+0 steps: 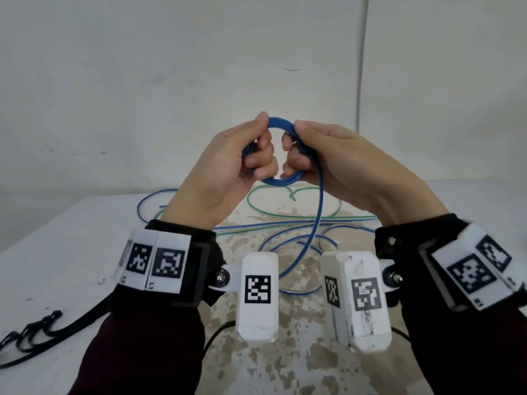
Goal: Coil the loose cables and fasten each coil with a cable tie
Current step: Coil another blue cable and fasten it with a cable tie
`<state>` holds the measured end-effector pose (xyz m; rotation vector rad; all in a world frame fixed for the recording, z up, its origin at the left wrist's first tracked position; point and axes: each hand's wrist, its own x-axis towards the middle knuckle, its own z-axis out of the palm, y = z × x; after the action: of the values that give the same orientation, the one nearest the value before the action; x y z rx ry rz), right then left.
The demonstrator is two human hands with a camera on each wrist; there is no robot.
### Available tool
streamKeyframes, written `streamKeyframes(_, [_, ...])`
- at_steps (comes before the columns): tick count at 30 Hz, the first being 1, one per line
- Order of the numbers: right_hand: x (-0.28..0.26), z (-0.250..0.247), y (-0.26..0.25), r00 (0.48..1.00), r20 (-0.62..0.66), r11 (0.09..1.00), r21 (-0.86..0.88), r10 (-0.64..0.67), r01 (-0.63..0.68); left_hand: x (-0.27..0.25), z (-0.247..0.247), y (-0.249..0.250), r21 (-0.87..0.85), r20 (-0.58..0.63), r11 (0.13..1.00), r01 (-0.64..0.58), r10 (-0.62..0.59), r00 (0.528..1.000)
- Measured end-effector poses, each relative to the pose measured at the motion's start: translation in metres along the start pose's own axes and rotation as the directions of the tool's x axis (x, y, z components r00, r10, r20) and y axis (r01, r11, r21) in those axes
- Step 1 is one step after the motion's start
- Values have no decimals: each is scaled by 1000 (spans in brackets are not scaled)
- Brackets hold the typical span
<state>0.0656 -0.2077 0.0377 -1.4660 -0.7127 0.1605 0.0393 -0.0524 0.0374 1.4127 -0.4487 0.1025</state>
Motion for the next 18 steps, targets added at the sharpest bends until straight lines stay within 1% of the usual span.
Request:
streamKeyframes(2, [-2,-3,-1,1000,26,999,-32,11,-10,-1,5,1,34,44,998,58,-60,997])
streamKeyframes(4, [-2,-3,-1,999,38,996,-92,14,-11,-3,9,1,90,71,993,75,-82,994])
streamKeyframes(5, [-2,-3,0,1000,25,994,-105,13,-10,-4,9,1,102,60,993,58,-64,996])
streamKeyframes(7, [-1,-2,-1,1000,-14,998,-65,12,-13,-4,8,1,85,-4,996,-8,8,1000])
streamKeyframes(9, [-1,-2,-2,1000,-7,1000,-6,13,-13,-3,7,2,56,-67,997,-50,54,996])
streamKeyframes(10, [-1,-2,-3,1000,12,1000,10,11,-12,-3,7,3,43,-75,998,-49,52,996])
streamKeyframes(12, [-3,-3,-4,999,40,1000,20,8,-9,-2,8,3,27,-35,1000,-8,9,999])
streamKeyframes(15, [-5,-3,-4,997,63,998,-46,37,-34,-3,7,2,115,72,991,65,-74,995])
streamKeyframes(16, [-5,-2,-3,997,57,998,-49,45,-42,-4,6,2,140,80,988,62,-74,994])
streamKeyframes(18, [-3,2,-3,999,16,999,4,36,-36,-4,6,1,136,45,991,-1,-5,999])
